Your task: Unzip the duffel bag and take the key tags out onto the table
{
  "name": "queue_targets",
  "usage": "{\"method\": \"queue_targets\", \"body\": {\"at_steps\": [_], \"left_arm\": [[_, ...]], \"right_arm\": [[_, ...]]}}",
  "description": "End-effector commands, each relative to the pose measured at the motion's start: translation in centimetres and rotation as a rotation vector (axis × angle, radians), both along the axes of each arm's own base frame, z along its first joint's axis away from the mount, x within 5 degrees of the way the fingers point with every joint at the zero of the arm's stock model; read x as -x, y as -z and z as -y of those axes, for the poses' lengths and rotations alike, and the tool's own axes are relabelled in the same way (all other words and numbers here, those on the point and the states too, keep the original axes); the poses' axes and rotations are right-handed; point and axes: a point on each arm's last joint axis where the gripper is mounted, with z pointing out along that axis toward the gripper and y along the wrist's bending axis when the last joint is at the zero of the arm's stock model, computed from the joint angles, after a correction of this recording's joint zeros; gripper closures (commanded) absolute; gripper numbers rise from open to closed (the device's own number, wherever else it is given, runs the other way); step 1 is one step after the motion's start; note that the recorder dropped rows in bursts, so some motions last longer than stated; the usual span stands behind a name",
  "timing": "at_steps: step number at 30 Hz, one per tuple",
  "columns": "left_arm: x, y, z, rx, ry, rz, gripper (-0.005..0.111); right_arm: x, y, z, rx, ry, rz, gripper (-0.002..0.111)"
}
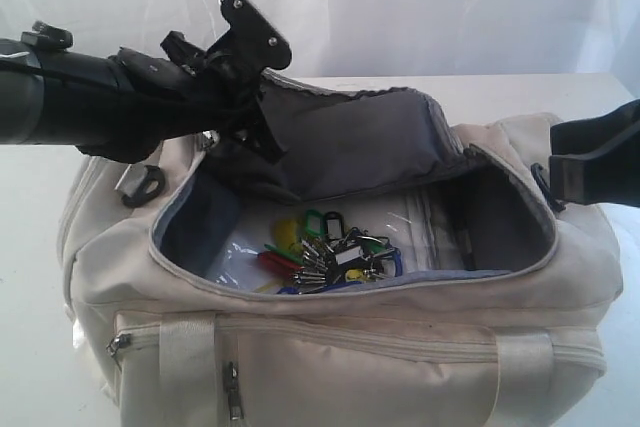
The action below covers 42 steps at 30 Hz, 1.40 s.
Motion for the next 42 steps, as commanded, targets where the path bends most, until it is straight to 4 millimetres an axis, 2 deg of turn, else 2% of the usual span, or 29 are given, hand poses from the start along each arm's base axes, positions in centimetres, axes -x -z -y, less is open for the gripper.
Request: {"method": "queue_targets", "body": {"at_steps": [1,4,6,10,14,17,19,22,26,27,30,31,32,33,34,35,37,38,40,41,42], "left_arm": [[-0.5,0.6,-1.5,0.071,-0.028,-0.098,0.107],[-0.4,0.4,-2.0,0.106,-0.060,-0.124,0.107],[0.0,-0.8,-2.0,0.062,-0.030,-0.089,0.107],[1.5,-5.6,-2.4,0.089,-0.048,0.021,0.107],[3.6,-10.4,-3.7,0.138,-0.078,0.135,0.107],[6.0,-13.2,-5.1,0.169,-0.120,0.199,0.107],[7.9,-14.3,-5.9,0.186,-0.119,0.230,0.107],[10.4,-14.3,-6.9,0.216,-0.117,0.234,0.107],[12.4,-12.8,-7.2,0.261,-0.074,0.196,0.107],[12.7,-13.0,-7.0,0.318,-0.049,0.191,0.107],[13.1,-15.3,-6.2,0.490,0.059,0.216,0.107],[13.2,-16.9,-6.3,0.641,0.124,0.215,0.107],[13.3,-17.5,-6.4,0.710,0.155,0.207,0.107],[13.9,-18.5,-6.8,0.893,0.257,0.144,0.107],[14.3,-18.7,-7.0,0.970,0.328,0.082,0.107],[15.0,-18.0,-7.7,0.921,0.406,-0.136,0.107],[15.4,-15.4,-10.3,0.612,0.245,-0.433,0.107],[16.0,-14.7,-11.3,0.512,0.150,-0.523,0.107],[17.4,-14.7,-12.6,0.420,0.011,-0.557,0.107],[19.1,-15.0,-12.6,0.391,0.035,-0.595,0.107],[19.8,-15.0,-12.5,0.389,0.047,-0.612,0.107]], "right_arm": [[0.0,-0.1,0.0,0.006,-0.005,0.022,0.108],[0.0,-0.1,0.0,0.005,-0.005,0.024,0.108],[0.0,-0.1,0.0,0.007,-0.005,0.025,0.108],[-0.1,-0.1,0.1,0.018,-0.004,0.030,0.108],[-0.1,-0.1,0.1,0.022,-0.004,0.031,0.108],[-0.1,-0.1,0.1,0.022,-0.004,0.031,0.108],[-0.1,-0.1,0.1,0.022,-0.004,0.031,0.108],[-0.1,-0.1,0.0,0.015,-0.004,0.028,0.108],[-0.5,0.3,-0.2,-0.009,-0.004,-0.004,0.108],[-0.8,0.6,-0.3,-0.009,-0.005,-0.029,0.108],[-1.1,1.0,-0.4,-0.004,-0.008,-0.065,0.108],[-1.1,1.1,-0.4,-0.003,-0.008,-0.069,0.108],[-1.0,1.1,-0.5,-0.006,-0.008,-0.072,0.108],[-1.0,1.1,-0.4,-0.004,-0.009,-0.077,0.108],[-1.0,1.1,-0.4,-0.003,-0.010,-0.079,0.108],[-0.9,1.2,-0.4,-0.002,-0.011,-0.085,0.108],[-0.9,1.2,-0.4,0.000,-0.012,-0.085,0.108],[-1.0,1.1,-0.4,0.008,-0.017,-0.072,0.108],[-1.0,1.1,-0.6,0.017,-0.041,-0.073,0.108],[-1.2,1.1,-0.9,0.018,-0.070,-0.099,0.108],[-1.5,1.1,-1.0,0.030,-0.083,-0.106,0.108]]}}
